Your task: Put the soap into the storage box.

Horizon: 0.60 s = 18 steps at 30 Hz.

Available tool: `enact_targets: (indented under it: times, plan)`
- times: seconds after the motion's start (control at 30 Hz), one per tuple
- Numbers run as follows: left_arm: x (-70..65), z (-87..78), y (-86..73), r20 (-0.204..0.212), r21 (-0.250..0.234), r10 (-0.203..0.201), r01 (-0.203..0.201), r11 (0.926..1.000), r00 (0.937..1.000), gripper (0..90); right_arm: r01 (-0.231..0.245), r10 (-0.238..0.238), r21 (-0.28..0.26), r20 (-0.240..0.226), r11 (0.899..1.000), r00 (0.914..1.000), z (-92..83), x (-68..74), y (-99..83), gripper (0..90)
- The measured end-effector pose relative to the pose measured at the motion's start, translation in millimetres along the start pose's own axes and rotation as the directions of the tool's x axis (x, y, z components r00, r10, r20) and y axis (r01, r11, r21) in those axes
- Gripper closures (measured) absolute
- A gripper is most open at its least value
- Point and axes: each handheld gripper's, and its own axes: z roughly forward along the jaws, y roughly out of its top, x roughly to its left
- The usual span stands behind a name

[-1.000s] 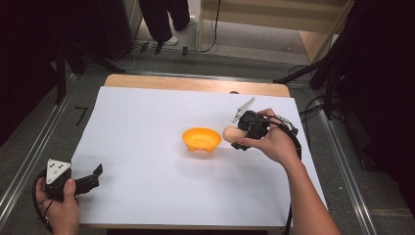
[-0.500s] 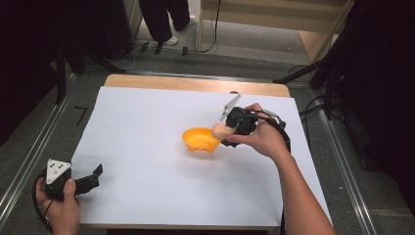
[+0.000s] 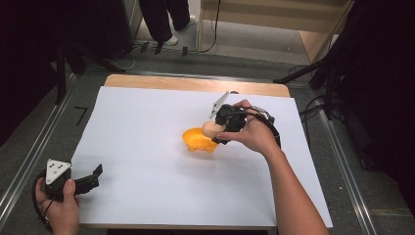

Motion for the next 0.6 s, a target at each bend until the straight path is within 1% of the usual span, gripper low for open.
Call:
enact_targets:
  times: [0.1,0.13,0.27,0.43,0.5,0.53,0.6]
  plan:
    - [0.4,-0.1,0.1,0.002,0.002,-0.001,0.001,1.0,1.0,0.0,0.003,-0.003,0.003,-0.005,1.0,1.0,2.0,0.7,3.3,33.2]
    - [0.3,-0.1,0.0,0.002,0.002,-0.001,0.001,1.0,1.0,0.0,0.016,-0.016,-0.001,-0.005,1.0,0.9999,3.1,0.0,4.5,33.2]
    - [0.3,0.0,0.1,0.002,0.002,-0.001,0.001,1.0,1.0,0.0,0.019,-0.019,0.003,-0.014,1.0,0.9997,7.3,0.9,8.6,33.2]
    - [0.4,0.0,0.0,0.002,0.001,-0.002,0.002,1.0,1.0,0.0,0.049,-0.049,0.017,-0.022,0.999,0.9986,13.1,1.3,14.4,33.2]
    - [0.4,0.0,0.0,0.001,0.002,-0.003,0.003,1.0,1.0,0.0,0.05,-0.049,0.02,-0.025,0.999,0.9985,14.0,1.6,17.4,33.2]
    - [0.4,0.0,0.1,0.002,0.003,-0.002,0.002,1.0,1.0,0.0,0.065,-0.064,0.018,-0.024,0.998,0.9976,14.7,0.8,19.0,33.2]
    - [0.3,0.0,0.1,0.003,0.003,-0.002,0.002,1.0,1.0,0.0,0.065,-0.064,0.027,-0.029,0.998,0.9975,15.8,1.4,21.8,33.2]
